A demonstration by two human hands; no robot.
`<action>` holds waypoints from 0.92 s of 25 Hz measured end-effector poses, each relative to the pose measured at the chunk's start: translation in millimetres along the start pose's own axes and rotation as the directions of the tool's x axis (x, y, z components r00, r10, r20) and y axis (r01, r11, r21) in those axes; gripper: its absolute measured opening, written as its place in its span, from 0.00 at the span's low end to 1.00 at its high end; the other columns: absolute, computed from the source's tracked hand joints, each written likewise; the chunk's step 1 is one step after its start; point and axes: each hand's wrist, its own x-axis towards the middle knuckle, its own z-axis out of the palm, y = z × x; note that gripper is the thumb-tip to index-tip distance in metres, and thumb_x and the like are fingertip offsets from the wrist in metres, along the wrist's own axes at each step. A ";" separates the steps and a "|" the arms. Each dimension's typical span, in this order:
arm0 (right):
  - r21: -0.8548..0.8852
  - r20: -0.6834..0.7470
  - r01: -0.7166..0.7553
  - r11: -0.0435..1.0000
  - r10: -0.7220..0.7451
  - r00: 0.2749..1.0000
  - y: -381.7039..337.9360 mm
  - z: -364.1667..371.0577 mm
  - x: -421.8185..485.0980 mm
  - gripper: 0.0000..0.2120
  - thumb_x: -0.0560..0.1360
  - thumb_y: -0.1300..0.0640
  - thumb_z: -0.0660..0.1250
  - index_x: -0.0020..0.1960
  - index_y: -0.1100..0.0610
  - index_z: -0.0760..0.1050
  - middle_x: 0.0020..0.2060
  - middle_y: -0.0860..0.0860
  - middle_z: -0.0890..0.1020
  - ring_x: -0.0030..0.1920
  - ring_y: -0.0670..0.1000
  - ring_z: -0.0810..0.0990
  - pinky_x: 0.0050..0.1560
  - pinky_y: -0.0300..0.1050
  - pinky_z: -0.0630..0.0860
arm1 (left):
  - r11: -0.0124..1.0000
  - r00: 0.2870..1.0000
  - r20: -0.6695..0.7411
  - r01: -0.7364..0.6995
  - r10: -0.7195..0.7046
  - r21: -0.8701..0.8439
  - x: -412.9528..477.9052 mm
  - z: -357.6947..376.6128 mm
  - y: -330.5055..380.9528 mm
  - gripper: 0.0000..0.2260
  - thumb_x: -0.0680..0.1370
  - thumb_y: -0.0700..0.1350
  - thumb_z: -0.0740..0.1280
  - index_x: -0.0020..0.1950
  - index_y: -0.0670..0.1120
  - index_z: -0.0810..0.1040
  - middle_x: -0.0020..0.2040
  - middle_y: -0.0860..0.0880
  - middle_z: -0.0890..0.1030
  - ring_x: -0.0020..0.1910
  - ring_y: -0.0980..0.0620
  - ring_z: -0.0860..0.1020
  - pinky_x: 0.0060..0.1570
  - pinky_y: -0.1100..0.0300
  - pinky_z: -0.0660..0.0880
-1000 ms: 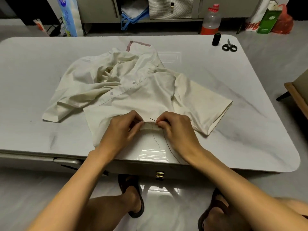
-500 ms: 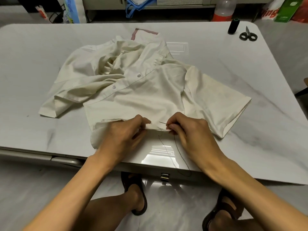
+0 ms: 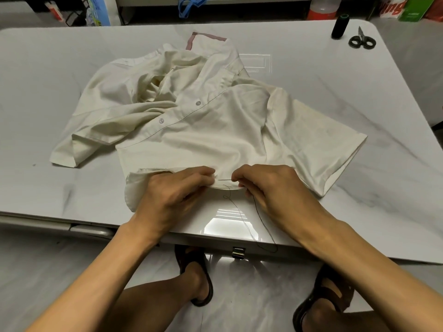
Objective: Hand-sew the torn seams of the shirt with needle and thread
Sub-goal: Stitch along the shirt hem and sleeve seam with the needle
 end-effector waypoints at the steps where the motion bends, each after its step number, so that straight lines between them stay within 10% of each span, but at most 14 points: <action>1: -0.015 -0.003 0.010 1.000 -0.010 1.000 0.5 -0.1 0.0 0.08 0.76 0.62 0.66 0.53 0.55 0.79 0.39 0.50 0.83 0.38 0.53 0.81 0.37 0.50 0.78 | 1.000 1.000 0.004 0.002 -0.002 -0.007 0.4 -1.2 0.1 0.04 0.76 0.38 0.71 0.47 0.39 0.86 0.51 0.46 0.86 0.49 0.54 0.84 0.40 0.63 0.78; 8: -0.106 -0.173 0.026 0.994 -0.045 0.984 -4.0 -8.7 8.2 0.07 0.76 0.64 0.69 0.51 0.55 0.80 0.38 0.46 0.82 0.42 0.50 0.79 0.37 0.48 0.76 | 1.000 1.000 0.002 0.015 -0.015 -0.012 1.7 -3.3 1.0 0.03 0.76 0.38 0.73 0.47 0.40 0.86 0.51 0.47 0.86 0.48 0.54 0.84 0.37 0.56 0.80; 23: 0.006 0.053 0.051 0.999 -0.052 0.997 11.4 -0.5 6.5 0.10 0.75 0.65 0.67 0.52 0.54 0.80 0.38 0.48 0.83 0.39 0.51 0.82 0.37 0.52 0.78 | 1.000 1.000 -0.003 0.019 -0.019 0.020 1.1 -2.6 1.1 0.03 0.74 0.35 0.73 0.41 0.37 0.84 0.50 0.47 0.86 0.40 0.52 0.83 0.35 0.60 0.76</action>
